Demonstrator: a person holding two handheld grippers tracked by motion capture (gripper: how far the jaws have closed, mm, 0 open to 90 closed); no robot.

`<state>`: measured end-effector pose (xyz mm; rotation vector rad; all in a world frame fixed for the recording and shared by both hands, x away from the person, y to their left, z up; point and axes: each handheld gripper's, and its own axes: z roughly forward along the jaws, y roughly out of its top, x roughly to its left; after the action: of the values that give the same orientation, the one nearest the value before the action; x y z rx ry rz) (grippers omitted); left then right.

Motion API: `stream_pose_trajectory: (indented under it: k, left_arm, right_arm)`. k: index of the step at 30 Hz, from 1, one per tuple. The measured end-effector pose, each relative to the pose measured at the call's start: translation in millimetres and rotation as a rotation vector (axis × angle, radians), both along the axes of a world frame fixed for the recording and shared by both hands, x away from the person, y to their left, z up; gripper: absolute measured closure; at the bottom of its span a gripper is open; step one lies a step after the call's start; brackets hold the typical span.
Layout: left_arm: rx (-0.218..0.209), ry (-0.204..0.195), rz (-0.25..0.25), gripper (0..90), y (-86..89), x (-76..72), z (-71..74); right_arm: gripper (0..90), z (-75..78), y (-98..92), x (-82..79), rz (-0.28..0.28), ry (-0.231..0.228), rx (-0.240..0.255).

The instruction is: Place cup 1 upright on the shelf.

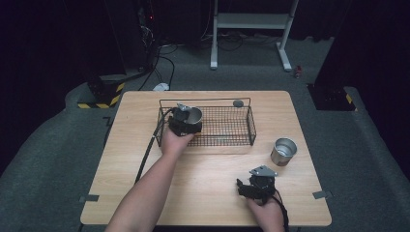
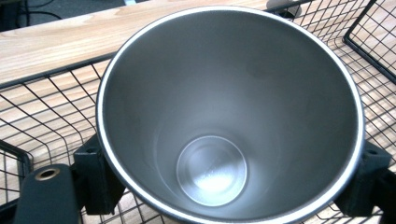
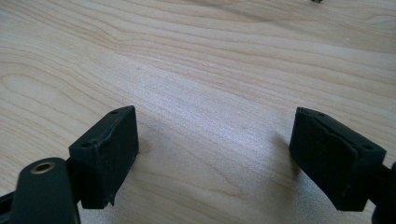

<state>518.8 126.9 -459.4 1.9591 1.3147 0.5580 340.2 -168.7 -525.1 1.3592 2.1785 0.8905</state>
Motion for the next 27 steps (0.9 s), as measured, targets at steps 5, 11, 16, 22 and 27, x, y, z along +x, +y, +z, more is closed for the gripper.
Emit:
stream_pose_trajectory:
  k: [5, 11, 16, 22, 27]
  left_arm:
    - [0.024, -0.001, 0.018, 13.3, 2.4, -1.0, 3.5]
    - [-0.044, 0.019, 0.016, 0.6, 9.2, -1.0, 8.2]
    - [-0.056, -0.005, 0.019, 0.6, 11.8, -4.4, 14.7]
    - [-0.07, -0.027, 0.01, 0.6, 14.8, -12.0, 21.9]
    - [-0.081, -0.023, -0.003, 0.6, 18.0, -17.7, 26.1]
  right_arm:
    - [15.4, 0.0, 0.0, 0.0, 0.001, 0.0, 0.0]
    - [15.4, 0.0, 0.0, 0.0, 0.0, 0.0, -0.001]
    - [15.4, 0.1, 0.2, -0.1, -0.002, 0.002, 0.002]
    - [15.4, 0.1, 0.2, -0.1, -0.003, 0.002, 0.002]
    - [15.4, 0.1, 0.2, -0.1, -0.002, 0.002, 0.001]
